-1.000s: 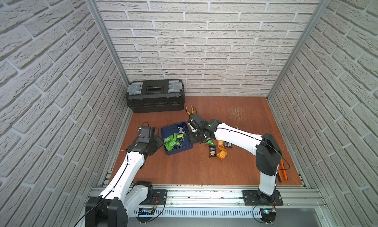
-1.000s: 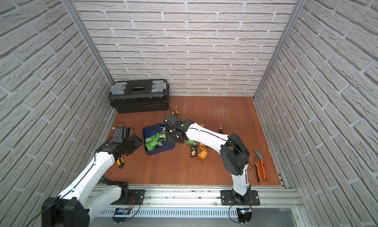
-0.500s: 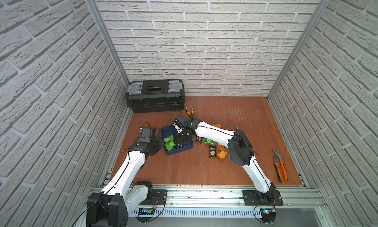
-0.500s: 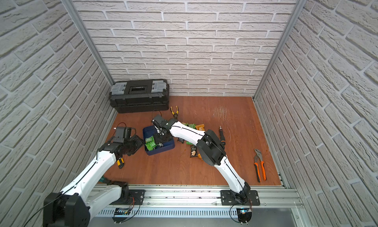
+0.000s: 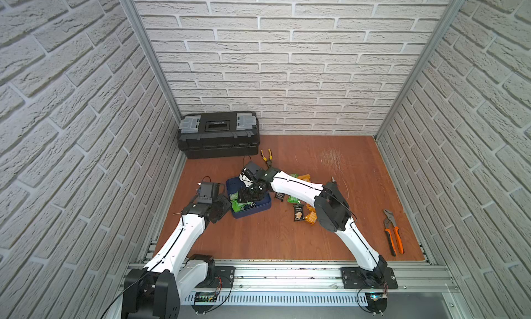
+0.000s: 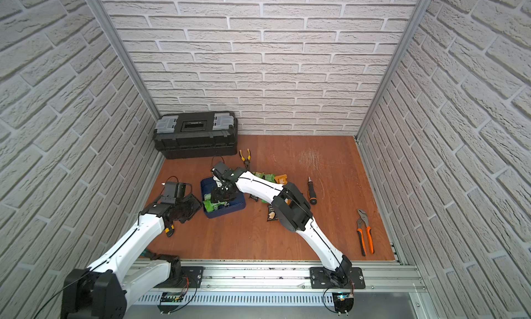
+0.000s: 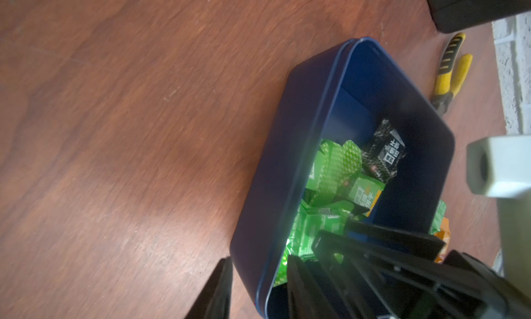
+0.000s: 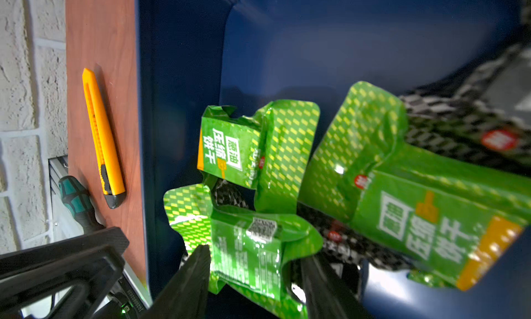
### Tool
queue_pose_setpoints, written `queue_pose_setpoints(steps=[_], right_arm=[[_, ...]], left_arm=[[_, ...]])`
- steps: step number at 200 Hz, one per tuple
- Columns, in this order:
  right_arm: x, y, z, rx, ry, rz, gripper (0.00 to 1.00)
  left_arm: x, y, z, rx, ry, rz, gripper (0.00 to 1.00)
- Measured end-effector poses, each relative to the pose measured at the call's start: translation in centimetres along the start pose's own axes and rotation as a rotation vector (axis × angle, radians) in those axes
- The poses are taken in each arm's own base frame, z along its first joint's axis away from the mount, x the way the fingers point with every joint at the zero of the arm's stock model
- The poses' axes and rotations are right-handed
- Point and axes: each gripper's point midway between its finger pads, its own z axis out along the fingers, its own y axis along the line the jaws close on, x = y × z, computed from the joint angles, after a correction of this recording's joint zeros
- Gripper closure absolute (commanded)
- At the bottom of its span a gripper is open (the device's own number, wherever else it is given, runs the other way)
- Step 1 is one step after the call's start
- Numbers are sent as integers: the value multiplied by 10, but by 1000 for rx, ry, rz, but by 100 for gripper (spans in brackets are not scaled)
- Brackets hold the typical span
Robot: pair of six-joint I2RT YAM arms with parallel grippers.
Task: Take the cookies out of the storage box
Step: Pick up the cookie from the storage box.
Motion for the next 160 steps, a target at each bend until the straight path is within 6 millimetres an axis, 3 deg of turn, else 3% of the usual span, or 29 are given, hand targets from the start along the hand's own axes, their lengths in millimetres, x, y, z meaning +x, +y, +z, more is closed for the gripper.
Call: queue_pose_setpoints(steps=[103,160], right_arm=[[-5,2,0,-34,-3,40,97],[-6,1,-1,-30,-10,44,98]], left_arm=[[1,-1,7,8,6,-8,69],[-1,-3,4,18,-7,-12,69]])
